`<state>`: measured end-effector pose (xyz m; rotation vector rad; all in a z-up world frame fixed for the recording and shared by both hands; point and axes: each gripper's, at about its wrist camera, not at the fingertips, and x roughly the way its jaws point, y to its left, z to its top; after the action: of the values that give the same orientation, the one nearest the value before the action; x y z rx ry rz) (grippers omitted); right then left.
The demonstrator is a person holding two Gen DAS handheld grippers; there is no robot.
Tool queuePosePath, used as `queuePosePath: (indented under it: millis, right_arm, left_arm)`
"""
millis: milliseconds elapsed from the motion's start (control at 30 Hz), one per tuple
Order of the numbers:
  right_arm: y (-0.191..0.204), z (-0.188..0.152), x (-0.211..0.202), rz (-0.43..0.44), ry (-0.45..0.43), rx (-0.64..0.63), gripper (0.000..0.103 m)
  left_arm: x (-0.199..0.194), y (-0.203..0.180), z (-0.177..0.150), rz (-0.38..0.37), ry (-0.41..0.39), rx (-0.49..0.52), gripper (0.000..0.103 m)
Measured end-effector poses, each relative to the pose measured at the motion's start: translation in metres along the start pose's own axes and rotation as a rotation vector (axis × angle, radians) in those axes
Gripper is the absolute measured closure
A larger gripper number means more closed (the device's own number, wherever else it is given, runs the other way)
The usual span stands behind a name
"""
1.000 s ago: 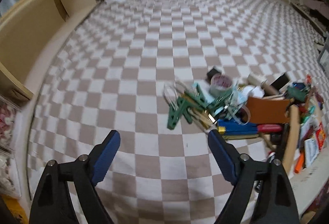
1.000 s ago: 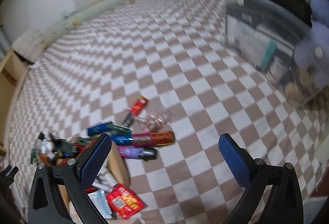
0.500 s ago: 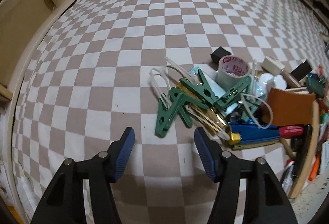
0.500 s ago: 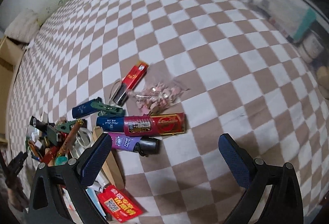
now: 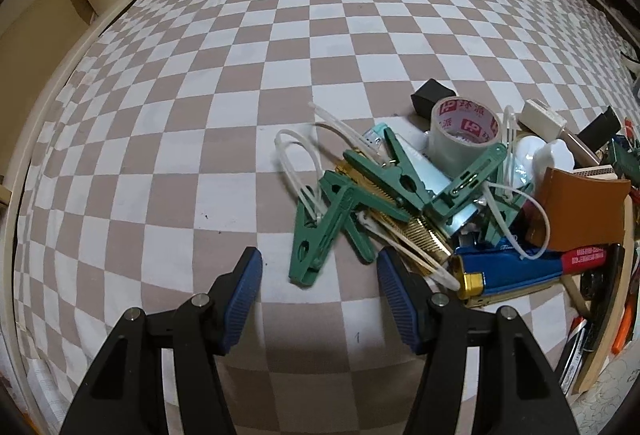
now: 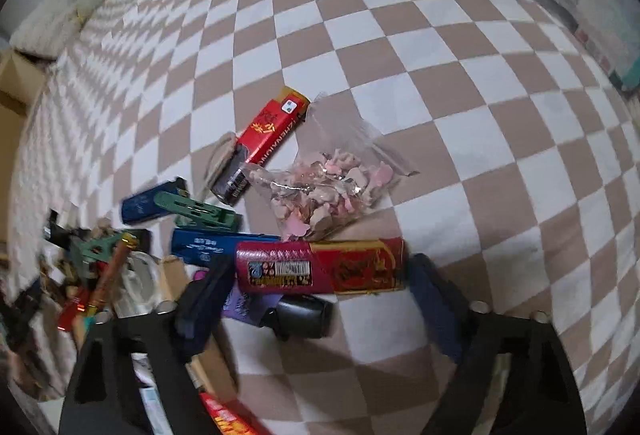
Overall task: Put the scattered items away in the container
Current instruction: 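Grasp a green clothespin with the left tool while the right tool grasps a red tube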
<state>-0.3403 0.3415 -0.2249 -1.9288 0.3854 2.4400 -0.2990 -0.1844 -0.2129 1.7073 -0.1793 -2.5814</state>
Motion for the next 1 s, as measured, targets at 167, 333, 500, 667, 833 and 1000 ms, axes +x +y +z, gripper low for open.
queuePosePath:
  millis: [167, 333, 500, 667, 833, 1000]
  right_arm:
    - [0.002, -0.002, -0.005, -0.011, 0.003, -0.019, 0.023]
    - [-0.001, -0.009, -0.016, 0.041, 0.004, 0.026, 0.023]
    - [0.007, -0.019, -0.026, 0.083, 0.009, 0.036, 0.023]
    - [0.022, -0.022, -0.031, 0.107, 0.008, 0.029, 0.023]
    - [0.028, -0.023, -0.041, 0.123, -0.011, 0.021, 0.023]
    - [0.028, -0.026, -0.053, 0.137, -0.032, 0.031, 0.023]
  left_arm:
    - [0.004, -0.001, 0.002, -0.005, 0.005, 0.001, 0.043]
    - [0.008, 0.001, 0.006, -0.005, 0.011, 0.017, 0.052]
    - [0.009, 0.0, 0.008, -0.01, 0.009, 0.021, 0.07]
    - [0.004, -0.014, 0.008, -0.016, 0.006, 0.033, 0.085]
    - [0.002, -0.011, 0.007, -0.021, 0.006, 0.024, 0.088]
    - [-0.012, 0.001, -0.002, -0.025, -0.004, 0.002, 0.088]
